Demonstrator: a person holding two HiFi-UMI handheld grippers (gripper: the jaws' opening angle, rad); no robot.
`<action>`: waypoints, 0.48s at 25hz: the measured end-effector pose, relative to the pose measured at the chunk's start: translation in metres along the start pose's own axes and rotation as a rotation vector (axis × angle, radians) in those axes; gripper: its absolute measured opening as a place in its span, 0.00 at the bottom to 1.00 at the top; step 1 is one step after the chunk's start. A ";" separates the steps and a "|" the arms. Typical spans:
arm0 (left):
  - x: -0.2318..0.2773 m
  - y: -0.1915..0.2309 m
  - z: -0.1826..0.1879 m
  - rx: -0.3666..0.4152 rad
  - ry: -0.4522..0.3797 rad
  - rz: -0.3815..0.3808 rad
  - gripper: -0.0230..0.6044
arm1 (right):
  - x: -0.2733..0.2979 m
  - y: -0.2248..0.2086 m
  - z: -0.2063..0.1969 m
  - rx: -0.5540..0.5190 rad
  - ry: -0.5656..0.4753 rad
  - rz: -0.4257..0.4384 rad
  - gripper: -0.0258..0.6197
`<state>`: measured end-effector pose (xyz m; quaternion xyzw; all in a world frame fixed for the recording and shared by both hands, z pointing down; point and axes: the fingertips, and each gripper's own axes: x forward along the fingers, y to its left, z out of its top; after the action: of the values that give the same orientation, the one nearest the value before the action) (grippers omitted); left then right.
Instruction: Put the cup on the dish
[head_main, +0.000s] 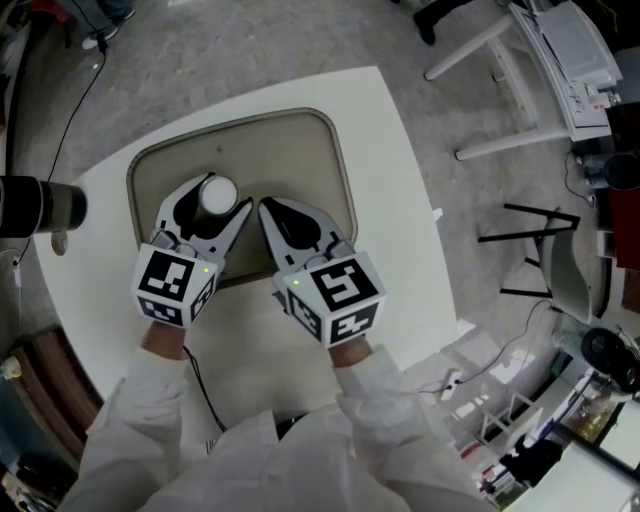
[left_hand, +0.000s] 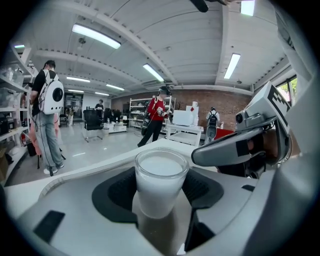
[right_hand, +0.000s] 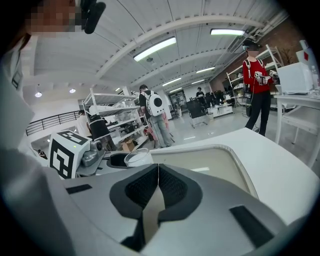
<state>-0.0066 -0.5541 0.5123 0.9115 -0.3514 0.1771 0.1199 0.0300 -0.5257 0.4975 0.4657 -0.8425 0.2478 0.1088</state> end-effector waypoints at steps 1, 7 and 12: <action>0.000 0.000 0.001 0.000 -0.004 0.006 0.47 | -0.001 0.000 0.000 0.003 0.001 -0.002 0.06; 0.001 -0.003 0.001 -0.004 -0.003 0.004 0.47 | -0.004 0.002 -0.003 0.006 0.004 -0.003 0.06; 0.003 -0.003 0.005 0.005 0.016 0.020 0.47 | -0.008 0.003 -0.003 -0.007 0.010 -0.006 0.06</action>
<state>-0.0012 -0.5555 0.5092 0.9068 -0.3590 0.1863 0.1185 0.0317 -0.5165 0.4956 0.4666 -0.8414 0.2468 0.1156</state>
